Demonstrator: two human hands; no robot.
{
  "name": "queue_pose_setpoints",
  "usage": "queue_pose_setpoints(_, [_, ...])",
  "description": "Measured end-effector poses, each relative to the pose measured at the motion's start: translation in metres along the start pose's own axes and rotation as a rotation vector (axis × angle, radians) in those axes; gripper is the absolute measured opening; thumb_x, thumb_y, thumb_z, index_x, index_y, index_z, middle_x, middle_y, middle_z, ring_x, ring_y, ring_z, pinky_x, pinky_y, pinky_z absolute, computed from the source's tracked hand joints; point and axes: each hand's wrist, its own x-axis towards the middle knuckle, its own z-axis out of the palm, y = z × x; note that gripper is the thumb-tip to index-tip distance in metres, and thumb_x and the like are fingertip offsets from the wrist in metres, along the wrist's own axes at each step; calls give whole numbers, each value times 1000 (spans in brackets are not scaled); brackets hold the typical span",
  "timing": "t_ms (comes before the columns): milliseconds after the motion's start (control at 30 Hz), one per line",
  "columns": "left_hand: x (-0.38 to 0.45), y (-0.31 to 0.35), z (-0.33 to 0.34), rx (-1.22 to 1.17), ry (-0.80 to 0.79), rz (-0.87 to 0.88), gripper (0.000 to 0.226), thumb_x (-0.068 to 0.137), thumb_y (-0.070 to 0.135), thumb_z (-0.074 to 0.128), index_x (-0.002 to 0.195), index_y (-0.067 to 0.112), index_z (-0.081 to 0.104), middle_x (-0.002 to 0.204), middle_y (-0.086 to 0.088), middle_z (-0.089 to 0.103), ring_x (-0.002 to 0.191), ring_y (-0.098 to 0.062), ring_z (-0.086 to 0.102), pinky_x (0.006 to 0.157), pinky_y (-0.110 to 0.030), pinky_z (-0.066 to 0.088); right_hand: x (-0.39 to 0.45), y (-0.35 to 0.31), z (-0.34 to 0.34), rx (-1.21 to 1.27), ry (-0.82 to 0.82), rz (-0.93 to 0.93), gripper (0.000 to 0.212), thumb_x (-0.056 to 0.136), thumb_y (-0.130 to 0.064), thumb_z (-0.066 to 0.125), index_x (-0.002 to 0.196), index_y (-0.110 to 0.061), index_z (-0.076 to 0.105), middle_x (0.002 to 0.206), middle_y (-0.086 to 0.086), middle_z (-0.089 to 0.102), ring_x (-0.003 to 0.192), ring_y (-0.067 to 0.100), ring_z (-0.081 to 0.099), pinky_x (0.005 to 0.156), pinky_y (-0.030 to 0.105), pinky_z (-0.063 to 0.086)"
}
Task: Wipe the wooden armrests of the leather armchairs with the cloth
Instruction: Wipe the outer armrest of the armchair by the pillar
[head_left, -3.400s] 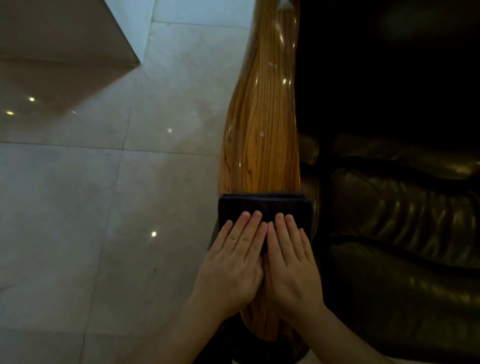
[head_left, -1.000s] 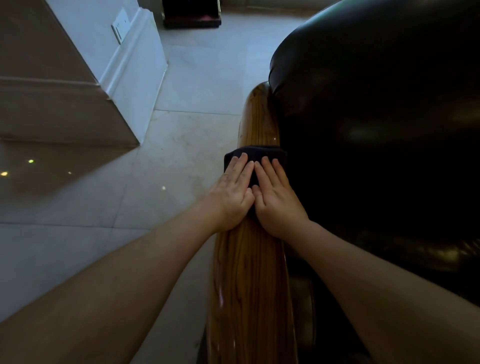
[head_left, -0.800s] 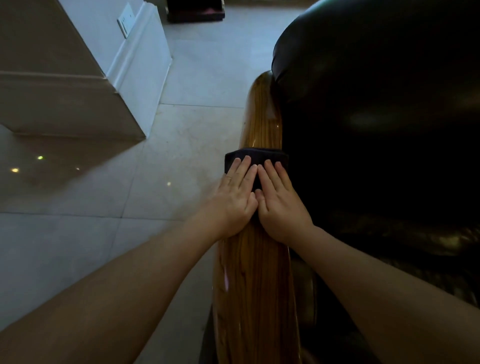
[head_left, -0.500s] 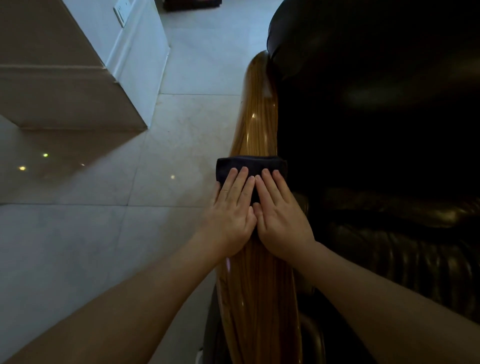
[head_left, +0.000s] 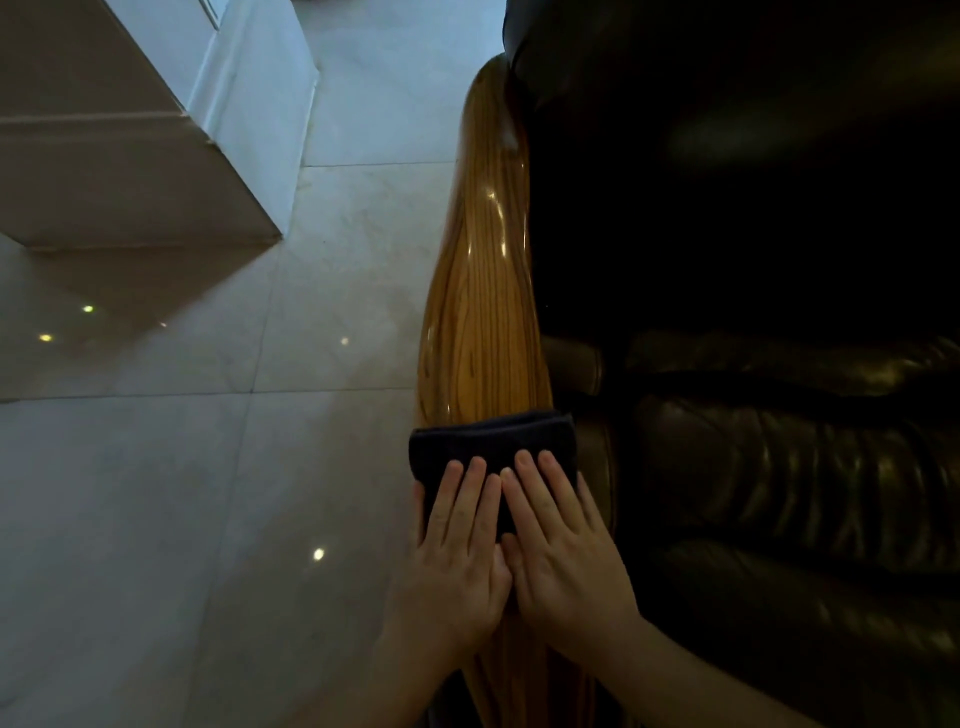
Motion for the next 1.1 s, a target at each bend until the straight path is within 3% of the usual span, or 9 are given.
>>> queue_pose_setpoints(367, [-8,8,-8,-27,-68,-39,60,96,30,31,149,5,20,159,-13,13,145,-31,13,115,-55,14,-10,-8,-2,20,-4,40,59,98,-35,32,151,-17,17,160,6,19,149,24,11,115,53,24])
queue_pose_setpoints(467, [-3,9,-24,-63,-93,-42,57,95,28,35,147,6,27,156,-13,24,145,-28,15,112,-54,23,-8,-13,-12,24,-9,67,55,97,-35,33,149,-17,29,157,6,29,147,23,18,112,55,30])
queue_pose_setpoints(600, [16,-2,-53,-100,-21,-76,51,91,26,44,139,7,41,142,-14,43,135,-27,33,110,-46,33,1,-9,-32,106,22,79,49,99,-38,33,141,-18,48,152,5,41,142,23,31,110,52,36])
queue_pose_setpoints(700, [37,-13,-68,-149,12,-247,58,93,29,47,144,7,33,147,-16,37,135,-29,33,108,-39,29,16,-4,-45,138,100,125,51,96,-40,40,142,-17,46,153,8,37,138,25,32,108,44,34])
queue_pose_setpoints(767, [48,-21,-72,-313,-27,-443,71,94,37,50,150,12,14,155,-12,21,140,-25,25,108,-35,26,29,-1,-48,214,99,220,59,95,-42,48,149,-24,31,159,5,20,141,23,19,108,40,28])
queue_pose_setpoints(833, [54,-28,-73,-506,-91,-616,81,92,42,53,151,19,3,155,-9,20,137,-24,30,107,-38,34,42,3,-50,378,4,350,73,93,-41,55,153,-31,14,161,-3,8,142,20,18,106,36,32])
queue_pose_setpoints(933, [55,-32,-74,-613,-141,-629,85,90,36,60,152,24,3,138,-8,43,119,-22,49,92,-41,50,57,5,-56,509,-83,432,81,91,-33,61,153,-33,10,158,-4,20,126,11,40,86,20,41])
queue_pose_setpoints(1000, [54,-29,-76,-533,-130,-566,81,90,30,61,151,27,8,125,-5,49,106,-14,53,82,-28,50,60,4,-62,420,-87,431,78,90,-29,62,153,-30,16,153,0,30,122,14,46,85,24,47])
queue_pose_setpoints(1100, [53,-22,-82,-417,-149,-504,77,91,25,59,151,28,10,119,-4,48,95,-11,52,72,-23,46,59,-2,-77,295,-156,436,69,90,-27,61,150,-26,27,143,5,41,115,20,52,87,34,53])
